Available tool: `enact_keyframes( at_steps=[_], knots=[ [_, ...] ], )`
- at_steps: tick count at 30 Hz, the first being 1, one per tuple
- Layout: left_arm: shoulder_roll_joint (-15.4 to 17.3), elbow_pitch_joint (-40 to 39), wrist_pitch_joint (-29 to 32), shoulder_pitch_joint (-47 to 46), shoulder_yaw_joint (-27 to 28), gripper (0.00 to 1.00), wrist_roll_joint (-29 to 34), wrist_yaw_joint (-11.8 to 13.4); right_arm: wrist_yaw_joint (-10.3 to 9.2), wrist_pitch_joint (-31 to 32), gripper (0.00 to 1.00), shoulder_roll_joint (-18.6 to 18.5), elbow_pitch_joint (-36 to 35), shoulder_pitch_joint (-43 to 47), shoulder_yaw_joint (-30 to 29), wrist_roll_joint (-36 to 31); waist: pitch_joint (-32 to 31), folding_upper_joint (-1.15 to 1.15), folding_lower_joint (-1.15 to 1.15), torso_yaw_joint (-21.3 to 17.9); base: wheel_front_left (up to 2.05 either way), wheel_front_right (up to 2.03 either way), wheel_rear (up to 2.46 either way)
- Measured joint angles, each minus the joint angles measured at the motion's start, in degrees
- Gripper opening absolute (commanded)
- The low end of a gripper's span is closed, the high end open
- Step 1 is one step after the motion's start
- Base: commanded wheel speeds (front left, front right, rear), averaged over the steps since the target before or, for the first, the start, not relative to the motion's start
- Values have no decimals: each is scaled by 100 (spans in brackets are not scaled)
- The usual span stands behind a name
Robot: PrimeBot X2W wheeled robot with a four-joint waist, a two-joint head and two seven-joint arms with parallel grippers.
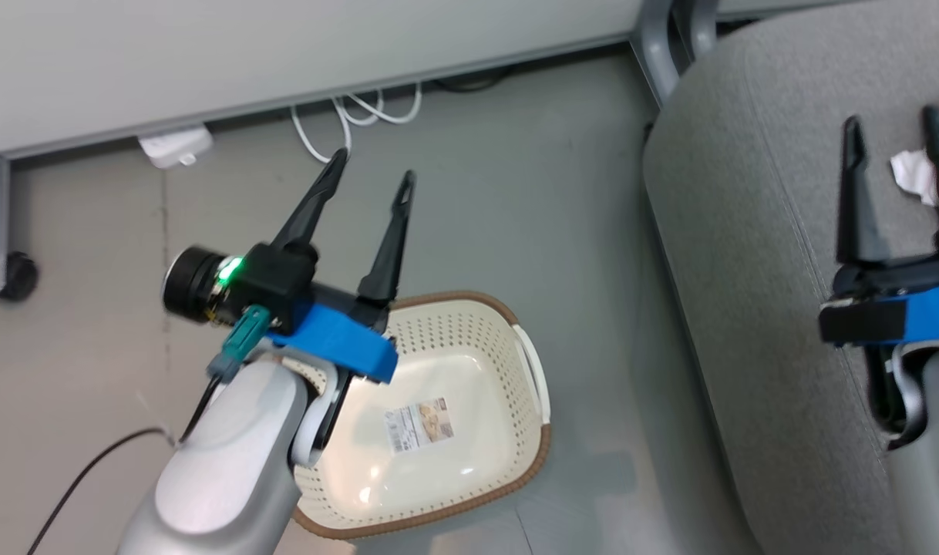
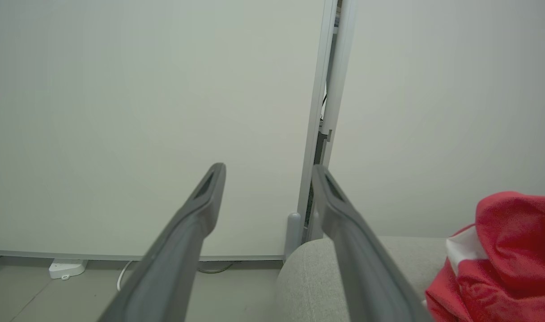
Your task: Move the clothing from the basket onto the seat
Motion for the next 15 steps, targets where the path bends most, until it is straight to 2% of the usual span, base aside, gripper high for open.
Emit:
enact_keyframes(
  at_steps=[6,15],
  knots=[
    [-171,-318,-1,743,730,100,186,38,-1,0,100,197,32,337,207,16,-402,0,0,279,0,0,0],
    [-443,-524,-1,1700,1436,100,554,-233,-1,0,100,416,177,946,336,82,-944,0,0,609,0,0,0]
  ],
)
